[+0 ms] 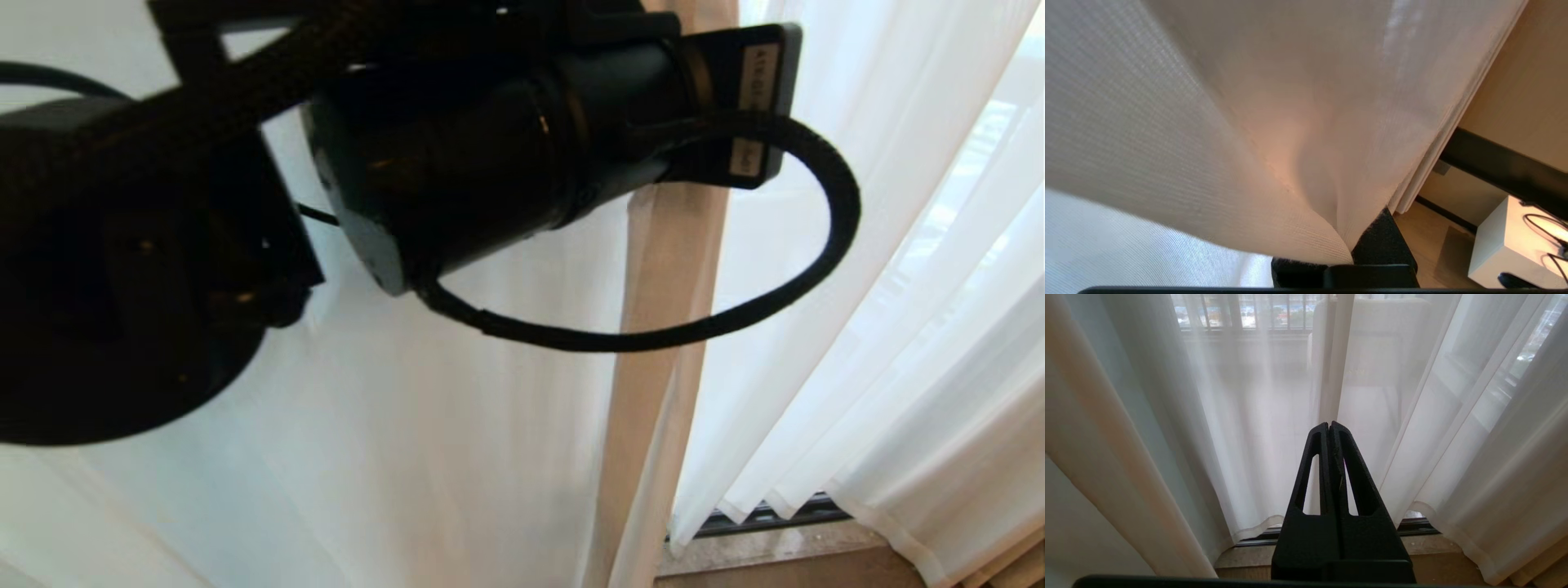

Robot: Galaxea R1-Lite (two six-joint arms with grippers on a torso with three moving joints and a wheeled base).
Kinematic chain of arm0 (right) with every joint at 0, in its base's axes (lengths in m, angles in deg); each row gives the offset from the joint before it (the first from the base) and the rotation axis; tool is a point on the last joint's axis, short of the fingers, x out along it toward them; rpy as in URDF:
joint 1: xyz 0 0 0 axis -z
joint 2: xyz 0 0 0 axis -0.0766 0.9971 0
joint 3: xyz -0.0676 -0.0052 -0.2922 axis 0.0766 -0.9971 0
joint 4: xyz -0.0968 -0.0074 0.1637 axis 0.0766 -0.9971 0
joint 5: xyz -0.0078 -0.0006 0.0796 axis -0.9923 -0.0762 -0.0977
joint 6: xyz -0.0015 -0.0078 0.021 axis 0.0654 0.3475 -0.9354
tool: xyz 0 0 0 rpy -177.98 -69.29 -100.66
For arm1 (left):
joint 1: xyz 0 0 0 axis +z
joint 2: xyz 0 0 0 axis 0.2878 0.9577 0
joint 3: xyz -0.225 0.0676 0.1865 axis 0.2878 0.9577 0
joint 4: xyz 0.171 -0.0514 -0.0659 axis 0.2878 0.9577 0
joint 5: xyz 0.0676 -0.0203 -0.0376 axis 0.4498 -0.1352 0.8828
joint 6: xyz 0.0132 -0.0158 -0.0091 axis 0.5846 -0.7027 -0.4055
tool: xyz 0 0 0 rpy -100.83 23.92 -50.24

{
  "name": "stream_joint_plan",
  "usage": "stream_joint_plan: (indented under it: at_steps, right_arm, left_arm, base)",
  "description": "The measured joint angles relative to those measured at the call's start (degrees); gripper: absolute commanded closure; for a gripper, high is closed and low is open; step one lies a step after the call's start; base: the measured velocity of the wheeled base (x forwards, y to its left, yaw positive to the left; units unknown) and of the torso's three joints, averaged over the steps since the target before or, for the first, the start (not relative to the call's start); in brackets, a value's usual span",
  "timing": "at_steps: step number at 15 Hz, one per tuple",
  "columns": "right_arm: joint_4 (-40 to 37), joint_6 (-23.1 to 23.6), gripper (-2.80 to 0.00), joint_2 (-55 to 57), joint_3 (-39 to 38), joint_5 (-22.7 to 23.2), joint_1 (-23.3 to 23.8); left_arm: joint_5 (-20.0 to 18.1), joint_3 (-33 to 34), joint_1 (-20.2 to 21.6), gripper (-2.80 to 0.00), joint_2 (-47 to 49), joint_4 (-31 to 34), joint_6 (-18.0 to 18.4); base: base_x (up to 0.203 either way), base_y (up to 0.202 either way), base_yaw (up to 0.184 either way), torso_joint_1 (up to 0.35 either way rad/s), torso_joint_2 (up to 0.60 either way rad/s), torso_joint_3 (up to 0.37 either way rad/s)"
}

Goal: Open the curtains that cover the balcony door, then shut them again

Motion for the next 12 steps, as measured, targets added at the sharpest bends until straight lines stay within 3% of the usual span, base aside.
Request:
stream_joint_plan:
  at_steps: [12]
  right_arm:
    - [0.00,0.00,0.00,0.00,0.00,0.03,0.00]
  left_arm:
    - [-0.10,-16.51,-3.20,0.00,14.39,0.18,-0.10]
  base:
    - [0.000,0.000,0.000,0.000,0.00,0.000]
